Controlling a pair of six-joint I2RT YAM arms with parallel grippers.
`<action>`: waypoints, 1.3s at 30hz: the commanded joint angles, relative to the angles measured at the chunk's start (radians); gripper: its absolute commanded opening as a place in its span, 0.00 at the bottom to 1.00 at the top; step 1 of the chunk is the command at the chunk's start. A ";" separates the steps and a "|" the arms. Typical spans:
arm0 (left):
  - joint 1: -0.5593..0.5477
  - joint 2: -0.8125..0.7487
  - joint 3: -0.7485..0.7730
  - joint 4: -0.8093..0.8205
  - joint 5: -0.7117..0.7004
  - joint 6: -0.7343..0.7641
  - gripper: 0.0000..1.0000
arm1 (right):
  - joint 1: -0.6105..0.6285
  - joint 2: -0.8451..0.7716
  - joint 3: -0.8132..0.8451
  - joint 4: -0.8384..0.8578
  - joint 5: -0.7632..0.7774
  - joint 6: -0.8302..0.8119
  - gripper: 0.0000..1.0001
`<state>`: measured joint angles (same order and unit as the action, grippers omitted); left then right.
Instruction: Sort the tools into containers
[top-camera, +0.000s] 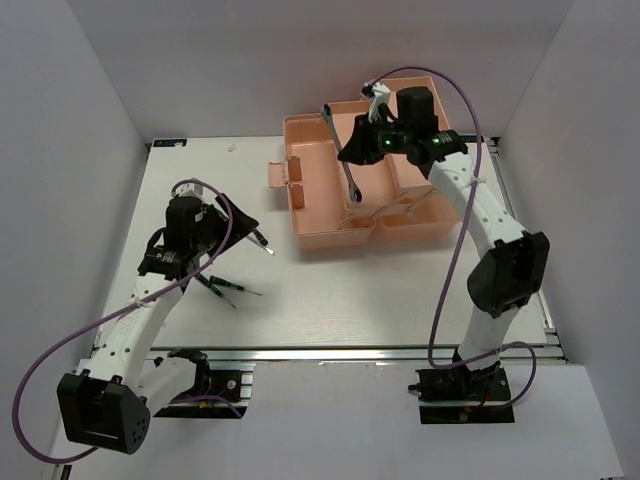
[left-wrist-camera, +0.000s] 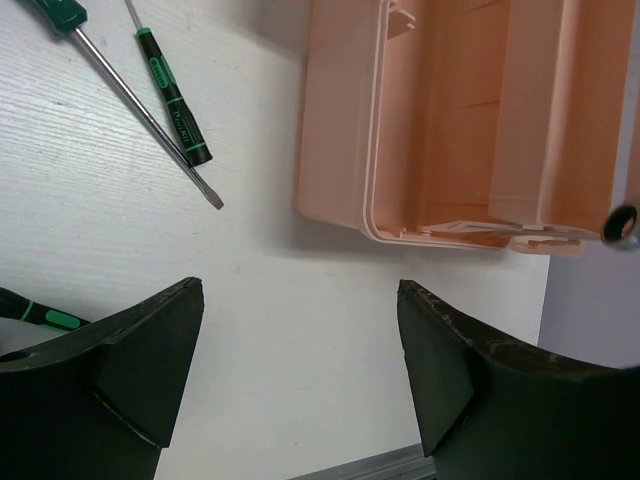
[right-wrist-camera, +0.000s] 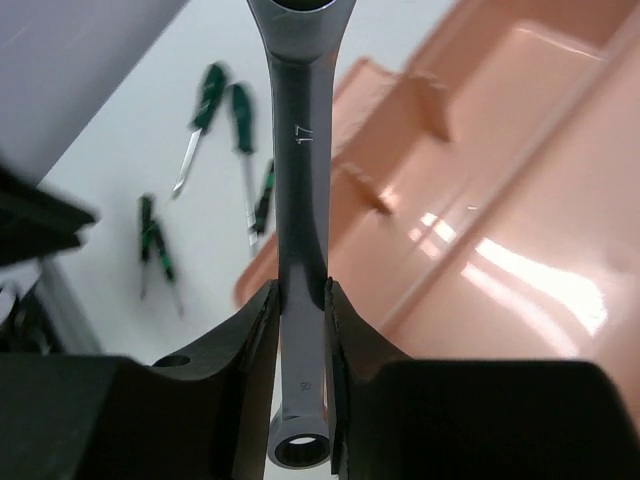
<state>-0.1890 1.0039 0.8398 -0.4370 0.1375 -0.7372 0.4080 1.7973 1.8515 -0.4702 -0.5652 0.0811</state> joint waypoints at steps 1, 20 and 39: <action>0.002 0.018 0.038 -0.009 -0.048 -0.008 0.87 | -0.005 0.078 0.110 0.105 0.299 0.180 0.00; 0.046 0.228 0.258 -0.354 -0.443 -0.117 0.43 | 0.004 -0.114 -0.171 0.336 -0.330 -0.564 0.74; 0.304 0.823 0.501 -0.151 -0.380 0.328 0.82 | 0.193 -0.136 -0.274 0.222 -0.246 -0.538 0.58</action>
<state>0.1143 1.8084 1.2686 -0.6369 -0.2359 -0.4835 0.6041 1.6913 1.5906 -0.2844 -0.8246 -0.4889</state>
